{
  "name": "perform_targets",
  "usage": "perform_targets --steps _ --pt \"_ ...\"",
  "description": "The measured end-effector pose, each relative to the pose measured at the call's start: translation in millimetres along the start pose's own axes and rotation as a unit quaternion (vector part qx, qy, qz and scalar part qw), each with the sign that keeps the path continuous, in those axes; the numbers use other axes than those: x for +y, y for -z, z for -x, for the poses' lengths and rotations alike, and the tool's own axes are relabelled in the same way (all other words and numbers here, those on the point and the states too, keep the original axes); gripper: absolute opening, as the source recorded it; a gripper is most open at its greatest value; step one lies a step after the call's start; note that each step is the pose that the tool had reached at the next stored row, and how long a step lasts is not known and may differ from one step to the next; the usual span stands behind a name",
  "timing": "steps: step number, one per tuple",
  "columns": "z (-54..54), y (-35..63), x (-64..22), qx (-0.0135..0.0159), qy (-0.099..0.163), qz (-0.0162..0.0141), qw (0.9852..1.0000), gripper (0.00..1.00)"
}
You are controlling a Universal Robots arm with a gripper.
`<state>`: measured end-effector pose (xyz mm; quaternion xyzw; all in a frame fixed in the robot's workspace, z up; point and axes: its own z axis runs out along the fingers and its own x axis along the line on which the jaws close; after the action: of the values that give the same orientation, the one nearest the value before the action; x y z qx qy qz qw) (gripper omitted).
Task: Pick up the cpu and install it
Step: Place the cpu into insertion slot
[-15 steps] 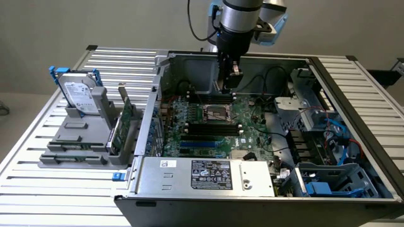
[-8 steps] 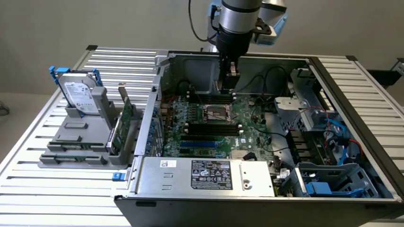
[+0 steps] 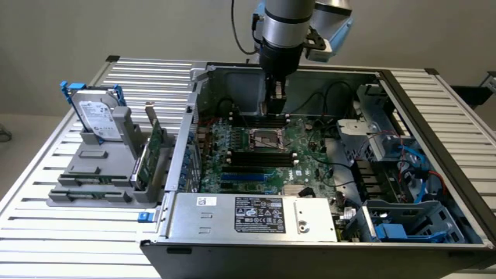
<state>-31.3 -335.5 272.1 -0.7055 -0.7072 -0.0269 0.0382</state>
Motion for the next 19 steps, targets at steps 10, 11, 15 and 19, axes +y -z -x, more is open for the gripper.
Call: perform_targets --steps 10,11,15,19 --pt "3.3 -16.5 -2.8 0.0003 -0.031 0.0053 0.9995 0.55" --pt "6.6 -17.1 -4.8 0.0005 -0.031 0.0089 0.9995 0.55" --pt "13.9 -22.0 -13.8 -0.0014 -0.028 0.0355 0.9990 0.55" --pt "14.3 -25.8 -14.6 -0.0050 -0.028 0.0372 0.9989 0.55"
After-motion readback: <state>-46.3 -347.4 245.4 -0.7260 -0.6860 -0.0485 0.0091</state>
